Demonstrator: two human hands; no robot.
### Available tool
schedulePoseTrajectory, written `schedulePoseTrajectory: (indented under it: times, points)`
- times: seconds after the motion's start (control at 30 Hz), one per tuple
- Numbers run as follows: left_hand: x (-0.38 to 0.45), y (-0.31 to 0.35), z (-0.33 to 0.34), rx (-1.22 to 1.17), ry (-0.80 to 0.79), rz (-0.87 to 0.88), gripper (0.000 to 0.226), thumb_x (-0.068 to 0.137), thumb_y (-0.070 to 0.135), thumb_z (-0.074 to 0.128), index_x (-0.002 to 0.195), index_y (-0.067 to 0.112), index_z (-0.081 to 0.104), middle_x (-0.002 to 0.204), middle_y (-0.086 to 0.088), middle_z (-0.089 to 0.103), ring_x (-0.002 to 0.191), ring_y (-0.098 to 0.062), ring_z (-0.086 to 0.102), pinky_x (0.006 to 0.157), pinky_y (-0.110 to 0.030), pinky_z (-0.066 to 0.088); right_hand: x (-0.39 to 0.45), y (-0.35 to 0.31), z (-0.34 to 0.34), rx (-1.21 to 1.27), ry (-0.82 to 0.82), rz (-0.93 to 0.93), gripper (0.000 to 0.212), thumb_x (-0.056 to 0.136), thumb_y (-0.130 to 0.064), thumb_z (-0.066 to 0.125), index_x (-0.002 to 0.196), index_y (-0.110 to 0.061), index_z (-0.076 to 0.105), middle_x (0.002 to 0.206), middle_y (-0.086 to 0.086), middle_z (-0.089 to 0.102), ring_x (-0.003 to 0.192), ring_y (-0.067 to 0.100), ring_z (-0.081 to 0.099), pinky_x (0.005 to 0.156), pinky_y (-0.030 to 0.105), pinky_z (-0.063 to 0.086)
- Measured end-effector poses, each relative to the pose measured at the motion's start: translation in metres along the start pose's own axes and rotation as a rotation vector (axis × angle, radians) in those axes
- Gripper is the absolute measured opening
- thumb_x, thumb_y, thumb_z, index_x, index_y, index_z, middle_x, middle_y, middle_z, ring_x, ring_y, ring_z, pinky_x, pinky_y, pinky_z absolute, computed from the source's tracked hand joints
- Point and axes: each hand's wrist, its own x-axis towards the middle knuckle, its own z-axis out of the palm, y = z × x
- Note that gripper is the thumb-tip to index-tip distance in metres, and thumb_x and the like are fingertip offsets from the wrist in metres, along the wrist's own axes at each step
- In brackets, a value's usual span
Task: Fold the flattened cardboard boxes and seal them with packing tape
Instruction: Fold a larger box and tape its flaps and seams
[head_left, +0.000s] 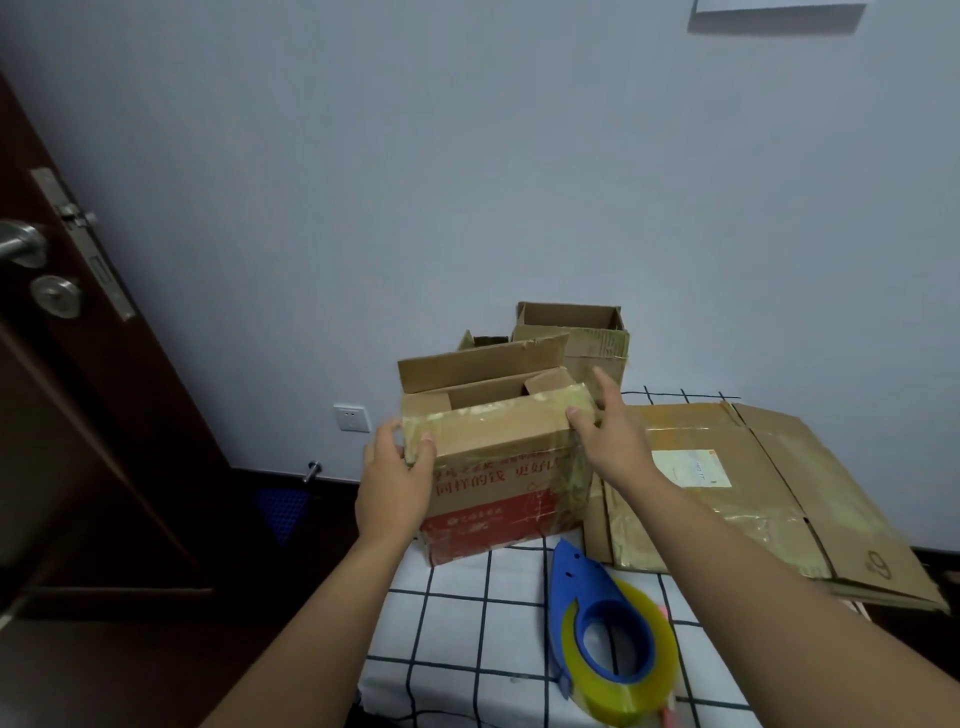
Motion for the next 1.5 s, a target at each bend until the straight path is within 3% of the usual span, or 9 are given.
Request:
schedulePoseTrajectory:
  times: [0.13, 0.3, 0.5, 0.63, 0.8, 0.93, 1.07, 1.27, 1.5]
  points:
    - [0.013, 0.006, -0.012, 0.029, -0.094, 0.039, 0.081, 0.091, 0.045, 0.058, 0.152, 0.043, 0.004, 0.147, -0.009, 0.033, 0.124, -0.028, 0.047, 0.095, -0.048, 0.049, 0.003, 0.0, 0.004, -0.099, 0.002, -0.02, 0.047, 0.101, -0.037, 0.049, 0.147, -0.029, 0.043, 0.146, 0.004, 0.049, 0.129, 0.024, 0.048, 0.104, 0.043, 0.043]
    - [0.048, 0.03, -0.027, 0.32, -0.267, 0.258, 0.111, 0.081, 0.035, 0.069, 0.154, 0.031, -0.014, 0.163, 0.005, -0.015, 0.15, -0.023, -0.007, 0.121, -0.049, 0.011, 0.006, 0.0, 0.003, -0.132, -0.016, -0.019, 0.045, 0.101, -0.038, 0.05, 0.142, -0.022, 0.05, 0.143, 0.004, 0.053, 0.127, 0.024, 0.051, 0.103, 0.041, 0.042]
    - [0.047, 0.039, -0.021, 0.45, -0.243, 0.378, 0.081, 0.084, 0.034, 0.063, 0.152, 0.026, 0.02, 0.141, -0.006, 0.026, 0.133, -0.026, 0.028, 0.108, -0.039, 0.033, 0.005, -0.002, 0.001, -0.147, -0.013, -0.018, 0.043, 0.101, -0.036, 0.052, 0.142, -0.022, 0.05, 0.141, 0.002, 0.055, 0.125, 0.023, 0.053, 0.097, 0.036, 0.044]
    - [0.03, 0.027, -0.014, 0.43, -0.237, 0.399, 0.043, 0.1, 0.036, 0.042, 0.143, 0.029, 0.04, 0.152, -0.004, 0.023, 0.139, -0.025, 0.029, 0.106, -0.045, 0.04, 0.004, -0.003, 0.001, -0.206, -0.016, -0.052, 0.046, 0.102, -0.035, 0.047, 0.146, -0.028, 0.038, 0.13, 0.006, 0.06, 0.098, 0.022, 0.059, 0.076, 0.033, 0.047]
    - [0.017, 0.019, -0.007, 0.531, -0.406, 0.346, 0.084, 0.084, 0.08, 0.033, 0.152, 0.034, 0.017, 0.164, 0.009, 0.003, 0.151, -0.025, -0.009, 0.112, -0.057, 0.029, 0.004, -0.003, 0.004, -0.39, -0.081, -0.096, 0.047, 0.106, -0.037, 0.031, 0.152, -0.045, 0.023, 0.142, 0.011, 0.045, 0.112, 0.028, 0.056, 0.088, 0.037, 0.046]
    - [0.015, 0.02, -0.006, 0.606, -0.406, 0.339, 0.091, 0.08, 0.081, 0.04, 0.154, 0.037, 0.01, 0.165, 0.01, -0.002, 0.15, -0.029, -0.014, 0.11, -0.059, 0.032, 0.007, -0.013, 0.002, -0.517, -0.201, -0.045, 0.05, 0.106, -0.026, 0.028, 0.153, -0.04, 0.022, 0.155, 0.015, 0.024, 0.126, 0.039, 0.048, 0.103, 0.046, 0.045]
    - [0.016, 0.019, -0.006, 0.648, -0.42, 0.349, 0.089, 0.082, 0.081, 0.038, 0.155, 0.041, 0.005, 0.165, 0.007, -0.006, 0.149, -0.029, -0.016, 0.114, -0.056, 0.026, 0.006, -0.035, 0.0, -0.715, -0.226, -0.209, 0.055, 0.105, -0.029, 0.032, 0.156, -0.032, 0.014, 0.165, 0.0, -0.01, 0.152, 0.03, -0.004, 0.12, 0.056, 0.005]
    - [0.017, 0.016, -0.006, 0.734, -0.352, 0.45, 0.088, 0.083, 0.083, 0.03, 0.156, 0.038, 0.01, 0.165, 0.002, -0.004, 0.149, -0.029, -0.019, 0.119, -0.047, -0.009, -0.006, -0.042, 0.022, -0.775, -0.481, -0.431, 0.068, 0.097, -0.068, 0.014, 0.157, -0.037, 0.007, 0.165, -0.008, -0.004, 0.152, 0.018, -0.009, 0.121, 0.049, -0.009]
    - [0.022, 0.014, -0.008, 0.746, -0.403, 0.498, 0.09, 0.085, 0.078, 0.04, 0.156, 0.035, 0.005, 0.165, 0.003, 0.002, 0.152, -0.019, 0.0, 0.121, -0.044, 0.002, -0.003, -0.039, 0.024, -0.812, -0.505, -0.436, 0.076, 0.091, -0.076, 0.017, 0.157, -0.038, 0.007, 0.166, -0.008, -0.002, 0.152, 0.016, -0.006, 0.121, 0.047, -0.007]
